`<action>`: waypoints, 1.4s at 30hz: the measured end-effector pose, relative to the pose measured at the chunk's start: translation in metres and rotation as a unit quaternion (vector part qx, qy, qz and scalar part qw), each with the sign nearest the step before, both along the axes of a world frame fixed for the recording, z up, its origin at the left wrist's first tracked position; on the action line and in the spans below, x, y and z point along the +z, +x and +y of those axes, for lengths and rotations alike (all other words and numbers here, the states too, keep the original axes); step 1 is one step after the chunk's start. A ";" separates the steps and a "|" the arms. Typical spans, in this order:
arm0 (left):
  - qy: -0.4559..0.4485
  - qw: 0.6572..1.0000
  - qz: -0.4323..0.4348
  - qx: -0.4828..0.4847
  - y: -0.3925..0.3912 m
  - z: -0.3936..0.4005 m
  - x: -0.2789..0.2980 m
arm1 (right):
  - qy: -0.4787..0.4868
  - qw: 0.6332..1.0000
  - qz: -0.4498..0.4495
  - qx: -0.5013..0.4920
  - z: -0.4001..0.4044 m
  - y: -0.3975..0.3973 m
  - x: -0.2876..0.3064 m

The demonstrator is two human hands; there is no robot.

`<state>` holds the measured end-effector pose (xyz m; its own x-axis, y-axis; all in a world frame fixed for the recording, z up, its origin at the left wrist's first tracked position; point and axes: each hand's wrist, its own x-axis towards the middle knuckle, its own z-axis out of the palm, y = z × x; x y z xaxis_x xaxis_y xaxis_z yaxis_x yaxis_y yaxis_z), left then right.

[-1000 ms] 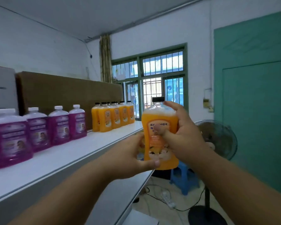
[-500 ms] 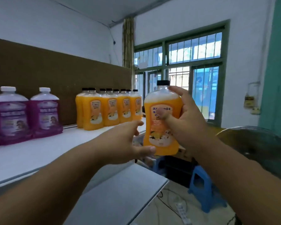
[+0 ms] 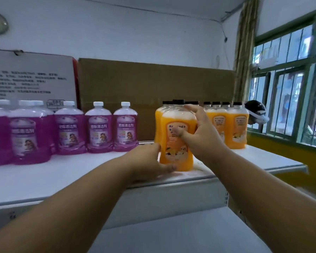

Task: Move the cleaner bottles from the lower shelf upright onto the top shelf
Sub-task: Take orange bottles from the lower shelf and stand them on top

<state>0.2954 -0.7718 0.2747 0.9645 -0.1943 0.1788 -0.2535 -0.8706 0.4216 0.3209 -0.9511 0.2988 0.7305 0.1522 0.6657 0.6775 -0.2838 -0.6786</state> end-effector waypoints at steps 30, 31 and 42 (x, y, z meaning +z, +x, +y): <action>0.178 0.963 -0.119 0.165 0.039 -0.028 -0.013 | -0.106 0.984 -0.081 -0.116 -0.010 0.080 -0.022; 0.180 0.962 -0.118 0.169 0.037 -0.029 -0.011 | -0.109 0.984 -0.079 -0.116 -0.010 0.079 -0.022; 0.106 0.899 -0.363 0.220 -0.074 -0.049 -0.046 | -0.172 0.941 -0.279 -0.078 -0.015 -0.011 -0.022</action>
<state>0.2215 -0.8207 0.2284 0.6005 0.0743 0.7962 -0.0065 -0.9952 0.0978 0.3100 -0.9663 0.2764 0.3133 0.3491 0.8832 0.8327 -0.5481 -0.0788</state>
